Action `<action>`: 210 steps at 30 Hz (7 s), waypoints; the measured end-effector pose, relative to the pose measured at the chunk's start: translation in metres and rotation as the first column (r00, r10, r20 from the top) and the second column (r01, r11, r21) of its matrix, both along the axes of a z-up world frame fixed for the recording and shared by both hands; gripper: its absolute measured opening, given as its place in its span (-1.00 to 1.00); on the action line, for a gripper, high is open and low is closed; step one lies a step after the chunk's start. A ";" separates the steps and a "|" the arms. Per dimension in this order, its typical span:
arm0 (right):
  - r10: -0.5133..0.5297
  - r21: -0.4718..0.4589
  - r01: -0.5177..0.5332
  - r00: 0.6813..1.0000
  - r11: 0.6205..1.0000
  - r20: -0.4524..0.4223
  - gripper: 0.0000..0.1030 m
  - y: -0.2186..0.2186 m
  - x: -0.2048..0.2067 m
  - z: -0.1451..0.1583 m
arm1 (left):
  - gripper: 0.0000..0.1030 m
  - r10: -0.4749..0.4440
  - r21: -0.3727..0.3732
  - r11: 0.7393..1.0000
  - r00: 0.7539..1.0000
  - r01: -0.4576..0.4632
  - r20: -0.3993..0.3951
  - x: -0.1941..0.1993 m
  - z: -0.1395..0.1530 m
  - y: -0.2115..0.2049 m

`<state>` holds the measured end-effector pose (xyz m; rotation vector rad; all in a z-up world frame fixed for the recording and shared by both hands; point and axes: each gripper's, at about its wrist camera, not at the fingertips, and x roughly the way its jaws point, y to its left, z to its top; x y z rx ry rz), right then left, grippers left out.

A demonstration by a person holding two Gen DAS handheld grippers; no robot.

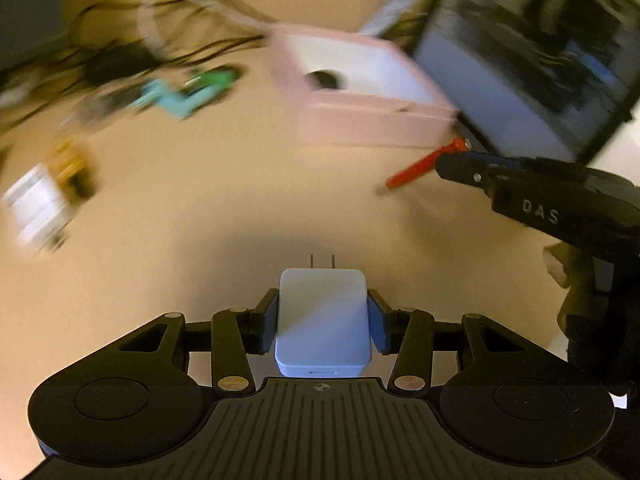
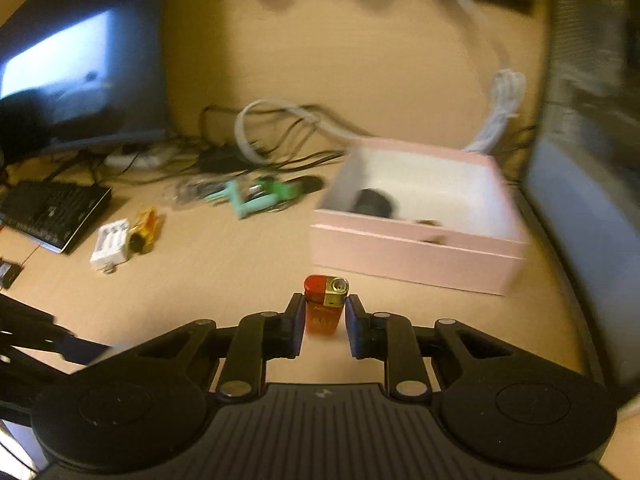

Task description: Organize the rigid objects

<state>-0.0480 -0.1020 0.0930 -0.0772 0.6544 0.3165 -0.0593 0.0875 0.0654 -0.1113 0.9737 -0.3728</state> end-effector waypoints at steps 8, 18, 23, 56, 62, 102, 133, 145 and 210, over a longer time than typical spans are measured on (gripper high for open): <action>-0.165 0.007 0.165 0.984 0.986 0.067 -0.76 -0.063 -0.021 0.012 | -0.02 0.007 -0.051 0.999 0.978 0.004 0.209 0.061 0.047 -0.042; -0.121 -0.069 0.121 0.993 0.990 0.004 -0.69 -0.091 -0.039 -0.007 | -0.02 0.131 -0.175 0.981 0.951 -0.083 0.280 0.125 0.087 -0.078; -0.113 -0.118 0.106 0.992 0.987 -0.057 -0.56 -0.092 -0.038 -0.030 | -0.02 0.056 -0.099 0.994 0.974 -0.035 0.219 0.101 0.064 -0.074; -0.119 0.004 0.119 0.993 0.993 -0.011 -0.77 -0.074 -0.017 0.014 | -0.02 -0.015 -0.036 0.999 0.980 0.023 0.198 0.115 0.051 -0.078; -0.092 -0.024 0.091 0.994 0.996 -0.056 -0.77 -0.079 -0.021 -0.001 | -0.02 0.121 -0.091 0.991 0.955 -0.100 0.272 0.180 0.077 -0.099; -0.130 0.003 0.130 0.992 0.992 -0.006 -0.56 -0.076 0.000 0.009 | -0.06 0.033 0.037 0.998 0.958 -0.045 0.284 0.222 0.049 -0.112; -0.053 0.054 0.046 0.987 0.997 0.150 0.01 -0.042 0.135 0.041 | -0.06 0.473 0.096 0.872 0.877 -0.480 0.087 -0.011 -0.007 0.088; 0.154 -0.061 -0.149 0.984 0.987 0.092 0.16 0.002 0.056 0.010 | -0.06 0.468 -0.047 0.884 0.876 -0.466 0.115 0.052 0.003 0.082; 0.126 -0.217 -0.113 0.991 0.970 0.049 0.16 0.236 0.213 -0.032 | -0.68 0.398 0.102 0.909 0.915 -0.403 0.071 -0.065 -0.026 0.132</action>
